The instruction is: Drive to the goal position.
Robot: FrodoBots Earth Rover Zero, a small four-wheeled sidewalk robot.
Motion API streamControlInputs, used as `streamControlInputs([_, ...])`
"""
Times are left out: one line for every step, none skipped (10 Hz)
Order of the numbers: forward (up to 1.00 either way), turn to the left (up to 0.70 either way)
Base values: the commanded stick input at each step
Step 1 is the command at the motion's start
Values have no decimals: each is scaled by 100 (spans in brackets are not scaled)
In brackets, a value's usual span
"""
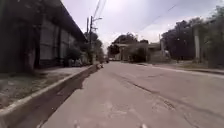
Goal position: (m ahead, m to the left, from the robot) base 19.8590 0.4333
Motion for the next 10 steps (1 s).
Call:
streamControlInputs([100, 0])
streamControlInputs([100, 0])
streamControlInputs([100, 0])
streamControlInputs([100, -5])
streamControlInputs([100, -16])
streamControlInputs([100, -29])
streamControlInputs([100, -6])
streamControlInputs([100, 0])
streamControlInputs([100, 0])
streamControlInputs([100, 0])
